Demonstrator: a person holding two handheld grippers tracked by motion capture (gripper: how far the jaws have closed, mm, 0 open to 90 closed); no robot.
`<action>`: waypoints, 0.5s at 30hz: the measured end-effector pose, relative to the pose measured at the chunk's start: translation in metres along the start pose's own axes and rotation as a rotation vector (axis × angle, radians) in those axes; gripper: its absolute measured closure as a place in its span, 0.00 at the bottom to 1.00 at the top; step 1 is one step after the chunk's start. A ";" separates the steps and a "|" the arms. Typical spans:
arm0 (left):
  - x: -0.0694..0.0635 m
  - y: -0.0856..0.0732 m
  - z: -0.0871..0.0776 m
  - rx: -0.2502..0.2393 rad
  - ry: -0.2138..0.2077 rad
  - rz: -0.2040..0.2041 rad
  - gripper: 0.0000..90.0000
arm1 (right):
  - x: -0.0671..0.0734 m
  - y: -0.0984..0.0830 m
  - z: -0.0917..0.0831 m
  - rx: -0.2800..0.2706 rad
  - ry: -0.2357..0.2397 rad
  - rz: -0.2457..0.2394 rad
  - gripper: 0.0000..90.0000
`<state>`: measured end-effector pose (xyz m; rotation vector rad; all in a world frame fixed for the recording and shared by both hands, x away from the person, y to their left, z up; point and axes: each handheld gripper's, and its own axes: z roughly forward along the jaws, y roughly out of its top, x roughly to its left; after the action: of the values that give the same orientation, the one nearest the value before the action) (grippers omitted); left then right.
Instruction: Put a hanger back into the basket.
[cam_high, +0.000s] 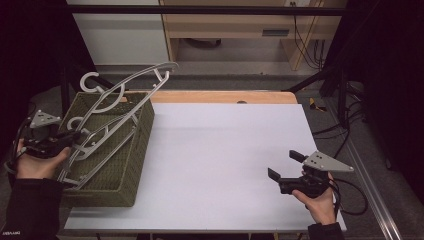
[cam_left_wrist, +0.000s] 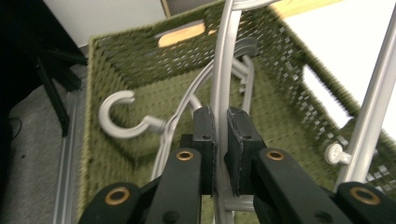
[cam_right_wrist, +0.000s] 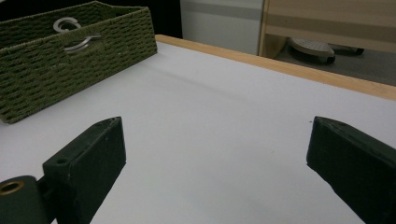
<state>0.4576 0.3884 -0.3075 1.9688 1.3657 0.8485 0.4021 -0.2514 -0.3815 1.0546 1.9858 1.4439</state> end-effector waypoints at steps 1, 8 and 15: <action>0.002 -0.002 0.000 0.004 0.007 -0.001 0.92 | 0.000 0.000 0.000 -0.001 0.000 -0.001 0.05; 0.015 -0.017 0.001 0.028 0.047 -0.012 0.92 | 0.000 0.000 0.001 0.004 -0.001 -0.002 0.05; 0.025 -0.028 0.000 0.057 0.076 -0.008 0.92 | 0.000 -0.001 0.001 0.009 0.004 -0.010 0.05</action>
<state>0.4485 0.4208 -0.3242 1.9908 1.4544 0.8985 0.4030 -0.2509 -0.3827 1.0453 1.9989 1.4347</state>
